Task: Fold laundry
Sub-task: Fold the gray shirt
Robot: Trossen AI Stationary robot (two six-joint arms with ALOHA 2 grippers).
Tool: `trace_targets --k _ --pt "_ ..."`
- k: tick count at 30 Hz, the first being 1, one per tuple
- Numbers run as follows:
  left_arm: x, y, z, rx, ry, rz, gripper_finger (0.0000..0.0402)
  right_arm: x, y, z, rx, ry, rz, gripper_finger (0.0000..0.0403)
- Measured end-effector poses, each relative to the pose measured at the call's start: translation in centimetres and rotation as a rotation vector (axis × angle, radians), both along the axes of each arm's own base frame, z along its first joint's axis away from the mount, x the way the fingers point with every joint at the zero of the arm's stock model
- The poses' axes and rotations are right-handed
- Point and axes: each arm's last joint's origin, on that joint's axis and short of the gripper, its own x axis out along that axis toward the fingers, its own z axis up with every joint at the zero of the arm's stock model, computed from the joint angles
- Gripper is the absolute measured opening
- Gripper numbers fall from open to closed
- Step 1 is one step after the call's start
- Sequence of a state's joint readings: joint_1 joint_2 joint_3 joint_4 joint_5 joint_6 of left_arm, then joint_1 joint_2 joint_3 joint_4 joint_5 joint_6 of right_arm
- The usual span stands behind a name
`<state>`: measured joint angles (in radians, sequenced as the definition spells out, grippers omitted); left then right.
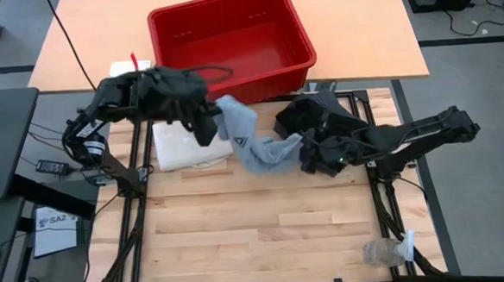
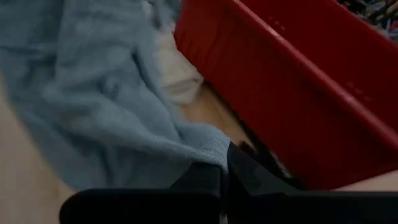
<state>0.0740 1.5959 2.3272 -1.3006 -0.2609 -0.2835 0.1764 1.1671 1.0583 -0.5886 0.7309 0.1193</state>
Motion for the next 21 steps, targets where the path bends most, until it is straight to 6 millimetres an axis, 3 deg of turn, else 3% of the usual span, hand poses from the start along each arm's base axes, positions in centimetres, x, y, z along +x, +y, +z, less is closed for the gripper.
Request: trace_targets --k 3,7,11,15,21 --pt "-0.3 -0.5 -1.5 -0.018 0.132 0.061 0.0016 -0.9 -0.3 1.8 -0.039 0.071 0.013 0.0004" --pt "0.2 -1.2 -4.9 -0.064 0.347 0.158 0.0016 -1.8 -0.6 4.1 -0.054 0.128 0.023 0.0004" --pt "1.1 -3.3 -9.3 -0.158 0.494 0.133 0.0039 -2.7 0.0 4.7 0.112 0.158 0.098 0.0004" --pt "1.8 -6.4 -15.6 -0.202 0.688 0.157 0.0097 -2.9 1.8 2.9 0.425 0.238 0.206 0.0004" --pt "2.0 -12.0 -23.4 -0.361 0.712 0.133 0.0205 -2.6 6.5 -1.9 0.689 0.390 0.275 0.0004"
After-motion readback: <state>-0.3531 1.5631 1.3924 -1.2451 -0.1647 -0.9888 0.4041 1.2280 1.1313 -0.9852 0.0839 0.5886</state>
